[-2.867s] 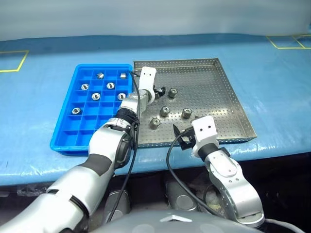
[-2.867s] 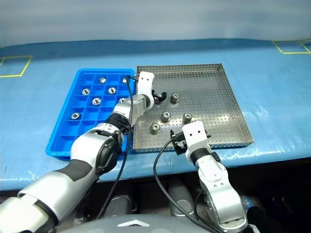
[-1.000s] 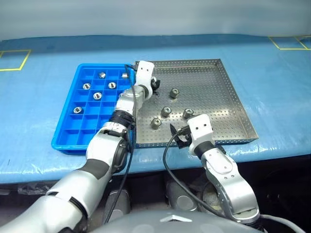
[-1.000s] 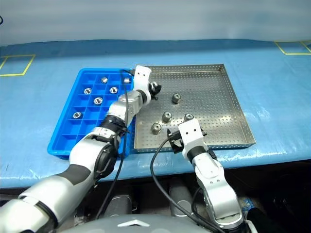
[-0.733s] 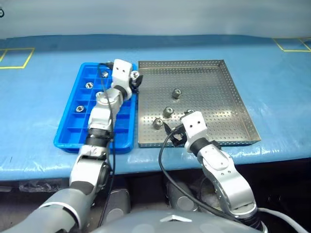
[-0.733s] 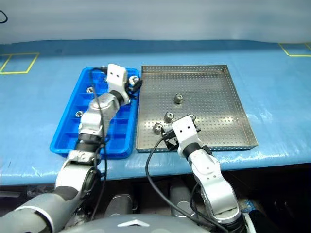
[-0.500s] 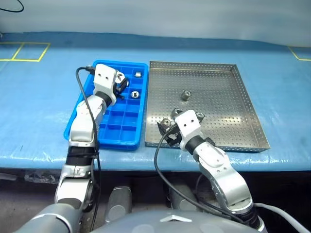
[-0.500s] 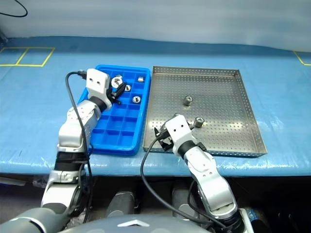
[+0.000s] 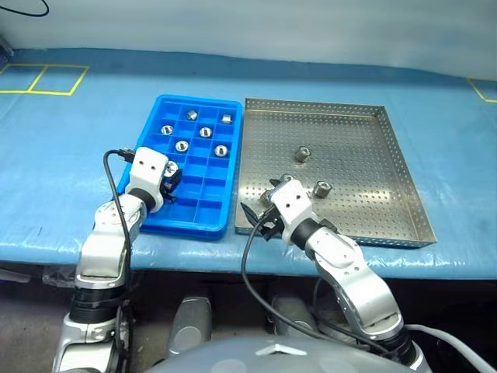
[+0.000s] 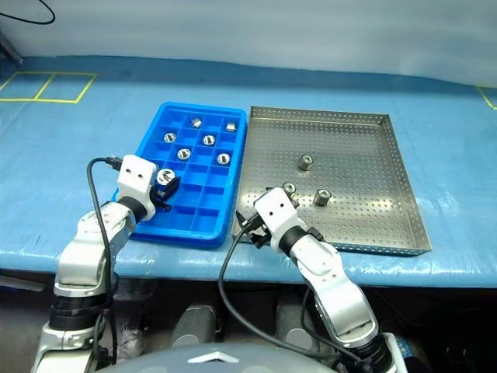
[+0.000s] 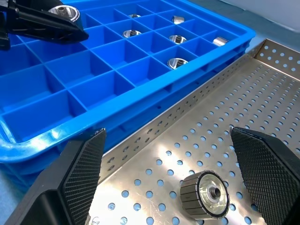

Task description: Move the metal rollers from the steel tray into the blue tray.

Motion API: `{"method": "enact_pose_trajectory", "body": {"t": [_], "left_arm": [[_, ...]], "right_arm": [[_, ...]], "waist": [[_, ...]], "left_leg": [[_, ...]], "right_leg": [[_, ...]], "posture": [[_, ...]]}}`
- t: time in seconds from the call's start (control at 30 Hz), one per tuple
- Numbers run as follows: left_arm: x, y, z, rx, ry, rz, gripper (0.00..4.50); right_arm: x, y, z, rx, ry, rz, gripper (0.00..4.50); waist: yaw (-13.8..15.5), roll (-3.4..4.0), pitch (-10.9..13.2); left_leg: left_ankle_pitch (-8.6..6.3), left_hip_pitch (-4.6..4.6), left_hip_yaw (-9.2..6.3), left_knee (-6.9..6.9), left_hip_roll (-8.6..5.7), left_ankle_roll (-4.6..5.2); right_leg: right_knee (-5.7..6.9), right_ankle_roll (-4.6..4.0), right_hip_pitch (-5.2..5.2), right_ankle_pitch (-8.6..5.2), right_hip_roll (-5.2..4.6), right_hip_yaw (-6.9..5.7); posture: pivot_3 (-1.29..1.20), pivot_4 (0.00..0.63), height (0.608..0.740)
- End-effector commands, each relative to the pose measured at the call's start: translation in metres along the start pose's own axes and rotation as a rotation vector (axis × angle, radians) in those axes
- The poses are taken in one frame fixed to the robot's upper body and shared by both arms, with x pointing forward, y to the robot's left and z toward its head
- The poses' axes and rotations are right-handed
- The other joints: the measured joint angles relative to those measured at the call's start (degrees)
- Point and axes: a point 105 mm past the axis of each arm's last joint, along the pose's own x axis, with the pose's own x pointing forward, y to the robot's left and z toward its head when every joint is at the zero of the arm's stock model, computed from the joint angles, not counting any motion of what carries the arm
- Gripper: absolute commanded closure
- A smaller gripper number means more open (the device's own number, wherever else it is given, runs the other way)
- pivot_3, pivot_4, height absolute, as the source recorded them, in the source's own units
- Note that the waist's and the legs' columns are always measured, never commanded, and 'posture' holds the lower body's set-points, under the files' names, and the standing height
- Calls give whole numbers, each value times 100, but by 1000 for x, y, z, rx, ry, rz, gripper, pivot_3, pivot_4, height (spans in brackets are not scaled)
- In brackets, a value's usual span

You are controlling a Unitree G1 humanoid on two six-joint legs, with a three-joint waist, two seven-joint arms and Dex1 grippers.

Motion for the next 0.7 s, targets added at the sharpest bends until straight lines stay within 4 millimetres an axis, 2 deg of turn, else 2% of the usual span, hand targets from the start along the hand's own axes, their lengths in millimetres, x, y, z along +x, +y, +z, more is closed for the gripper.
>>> {"method": "enact_pose_trajectory", "body": {"t": [0.03,0.27,0.4,0.47,0.53,0.57,0.7], "left_arm": [[-6,-4,8,39,7,-19,2784],[-10,-10,-7,35,137,-68,2784],[-8,-8,-5,39,151,-60,1458],[-6,-7,3,40,123,-51,800],[-2,-12,19,3,54,-82,159],[1,-17,29,-19,15,-105,45],[9,-36,55,-62,-91,-204,45]], "right_arm": [[0,6,14,-11,-68,39,0],[-2,6,13,-8,-67,29,0],[-3,4,12,-2,-65,8,0],[-4,2,12,-1,-63,-6,0],[-6,-2,11,4,-62,-34,0],[-7,-4,11,6,-61,-50,0],[-15,-17,7,11,-46,-124,0]], "waist": [[19,0,0],[29,-3,-1],[22,-2,-1],[35,-3,-1],[77,-5,-1],[111,-6,-1],[76,-13,-2]], "left_leg": [[0,0,0,0,0,0],[-1,-1,1,-1,1,-1],[-1,1,2,-2,2,-1],[-1,0,2,-2,1,-1],[-1,-2,2,-2,0,-1],[-1,-3,2,-1,-1,-1],[-1,-9,3,7,-3,-1]], "right_leg": [[0,0,0,0,0,0],[-2,-2,-1,-1,-1,0],[-2,-4,-1,-2,0,0],[-3,-4,-1,-3,-1,0],[-4,-4,-1,-2,-2,0],[-5,-4,-1,-2,-3,0],[-8,0,-1,0,-3,2]], "posture": [[17,150,740],[-1,150,740],[-11,150,740],[-31,150,740],[-44,150,740],[-53,150,740],[-85,150,740]]}}
